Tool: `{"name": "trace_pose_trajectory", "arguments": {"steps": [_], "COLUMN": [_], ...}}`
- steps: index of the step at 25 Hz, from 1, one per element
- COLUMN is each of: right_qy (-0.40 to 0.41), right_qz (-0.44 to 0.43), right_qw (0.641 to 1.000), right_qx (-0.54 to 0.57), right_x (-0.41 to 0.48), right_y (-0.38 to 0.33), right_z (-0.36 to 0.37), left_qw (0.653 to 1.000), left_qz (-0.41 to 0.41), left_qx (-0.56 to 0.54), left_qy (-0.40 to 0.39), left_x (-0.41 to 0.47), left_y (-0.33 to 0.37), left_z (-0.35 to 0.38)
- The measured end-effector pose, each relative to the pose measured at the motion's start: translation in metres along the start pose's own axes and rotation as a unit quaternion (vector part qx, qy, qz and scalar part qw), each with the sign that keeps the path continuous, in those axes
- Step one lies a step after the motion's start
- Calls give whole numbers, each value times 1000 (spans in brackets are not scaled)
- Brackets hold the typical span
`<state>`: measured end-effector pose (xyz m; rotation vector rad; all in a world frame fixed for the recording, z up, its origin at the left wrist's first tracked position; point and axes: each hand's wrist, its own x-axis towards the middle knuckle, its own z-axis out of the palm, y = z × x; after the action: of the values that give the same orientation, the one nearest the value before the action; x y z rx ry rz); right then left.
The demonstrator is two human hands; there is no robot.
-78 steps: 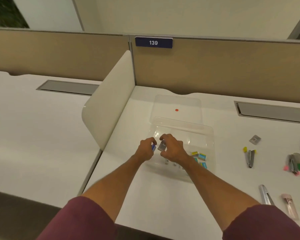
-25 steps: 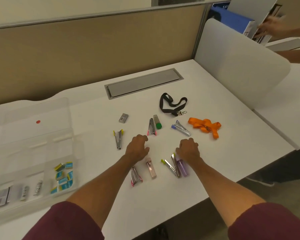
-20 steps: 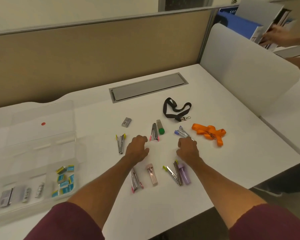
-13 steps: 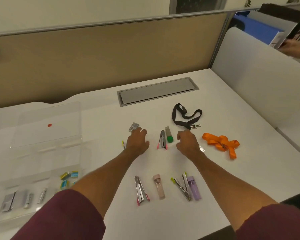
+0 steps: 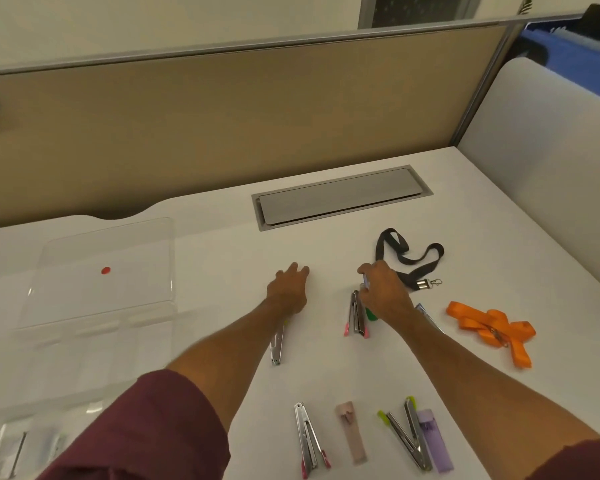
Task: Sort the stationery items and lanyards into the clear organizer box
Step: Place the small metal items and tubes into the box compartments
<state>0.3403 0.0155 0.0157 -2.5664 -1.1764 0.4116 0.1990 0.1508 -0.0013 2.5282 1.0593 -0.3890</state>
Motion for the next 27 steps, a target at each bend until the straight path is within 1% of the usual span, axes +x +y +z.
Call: {"name": "trace_pose_trajectory", "arguments": {"steps": [4,9,14,18,21,27], "right_qy": [-14,-16,-23,-16,-24,-44], "right_qz": [9,-8,-24,-53,-81,-158], "right_qw": [1000,1000,999,998,996,986], "right_qx": [2,11,16,20,9,38], "right_x": [2,-12,-39,-66,-89,-136], "right_y": [-5,-12,-31,-52,-71,-125], "right_z": [0,-3,-13,-15,-9,13], "left_qw": [999,995,990,989,988,982], "left_qz": [-13,20,39,33,14,-25], "left_qx": [3,-68,-85,-61,-66,-86], "left_qy": [42,72,108,128,136,165], "left_x": [-2,-13,-51,-98,-129,-190], "left_y": [2,4,8,6,-4,-47], "left_z": [5,-3,-8,-3,-4,-10]}}
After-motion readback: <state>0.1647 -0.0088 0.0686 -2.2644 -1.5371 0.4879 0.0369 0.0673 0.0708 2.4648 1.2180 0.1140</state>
